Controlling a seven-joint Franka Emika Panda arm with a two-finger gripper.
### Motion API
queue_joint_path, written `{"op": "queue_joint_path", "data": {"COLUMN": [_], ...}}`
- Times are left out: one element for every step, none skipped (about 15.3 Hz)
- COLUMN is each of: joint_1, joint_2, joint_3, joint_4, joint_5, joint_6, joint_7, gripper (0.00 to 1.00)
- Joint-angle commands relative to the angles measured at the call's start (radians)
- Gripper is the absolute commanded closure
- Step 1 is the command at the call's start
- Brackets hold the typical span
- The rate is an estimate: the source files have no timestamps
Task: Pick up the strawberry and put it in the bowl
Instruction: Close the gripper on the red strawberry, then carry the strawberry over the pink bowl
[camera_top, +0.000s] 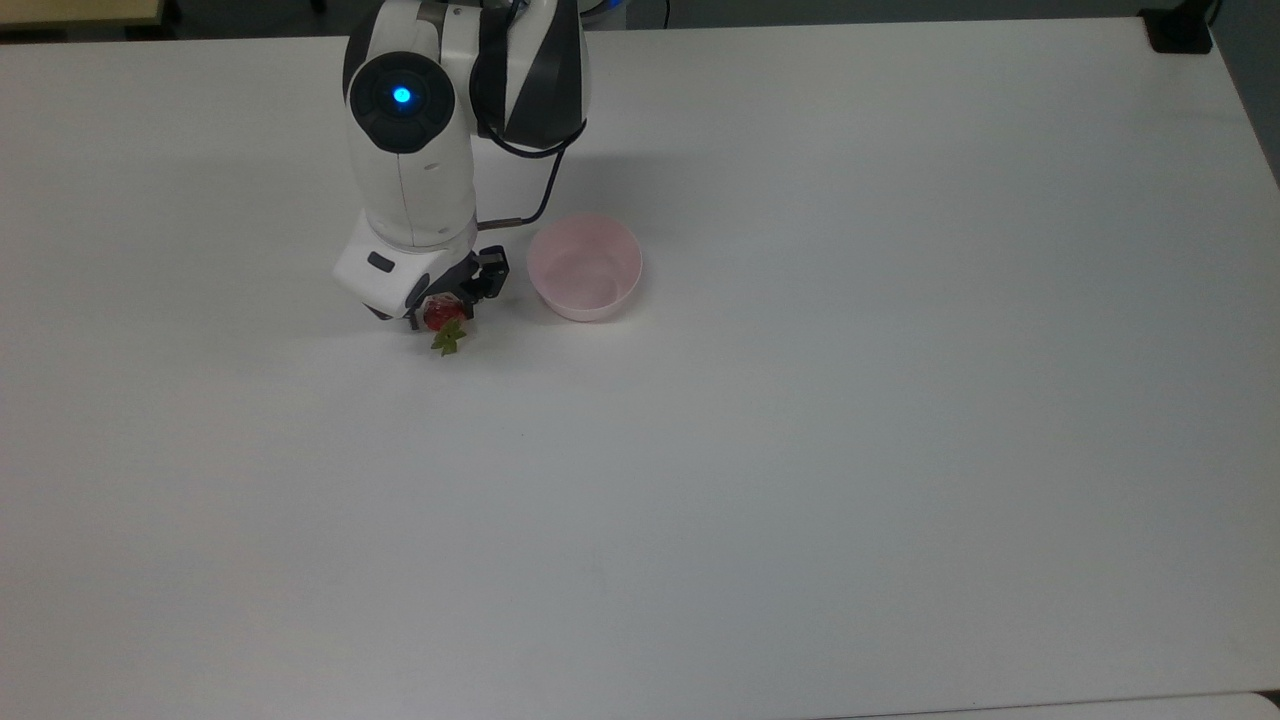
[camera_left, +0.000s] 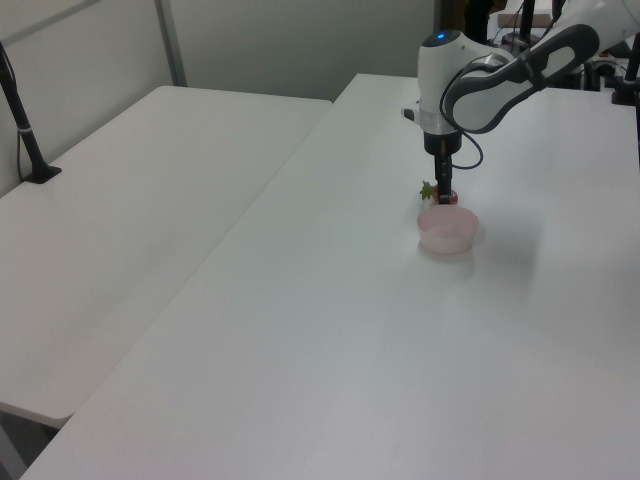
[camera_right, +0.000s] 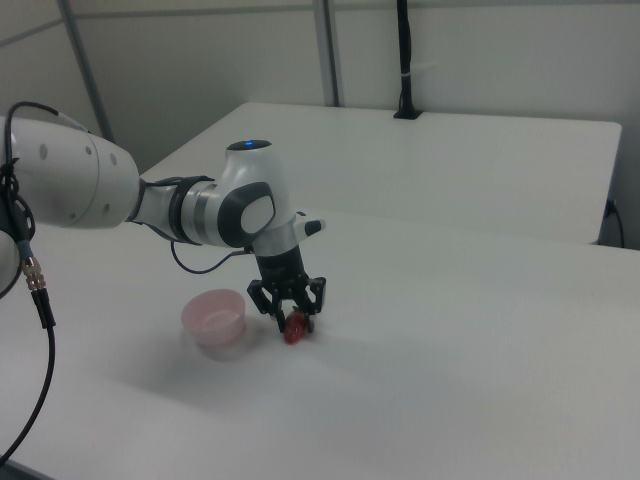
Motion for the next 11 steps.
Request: {"op": "queue_joint_path", "data": {"joint_1": [0.006,0.008,0.008,0.006,0.003,0.0,-0.005,-0.005,-0.003,0.0,0.003], "joint_2": [-0.007,-0.016,-0.029,-0.05,-0.073,-0.105,-0.13,-0.15,-0.158,-0.162,-0.161], "joint_3": [0.012,0.014,0.017,0.026,0.032,0.044,0.067,0.084,0.097,0.109,0.115], "joint_4": [0.005,0.006,0.005,0.005,0.005,0.005,0.005,0.005,0.005,0.005,0.005], "joint_5": [0.078,0.094,0.097,0.098,0.098,0.098,0.1,0.103,0.118,0.129,0.132], "joint_6": [0.009,0.002,-0.002,-0.02,-0.068,-0.115,-0.154,-0.195,-0.226,-0.24,-0.24], "joint_7": [0.022,0.023,0.023,0.023,0.022,0.022,0.022,0.022,0.025,0.029,0.055], "gripper": [0.65,0.73,0.75,0.75,0.75,0.75,0.75,0.74,0.74,0.74,0.74]}}
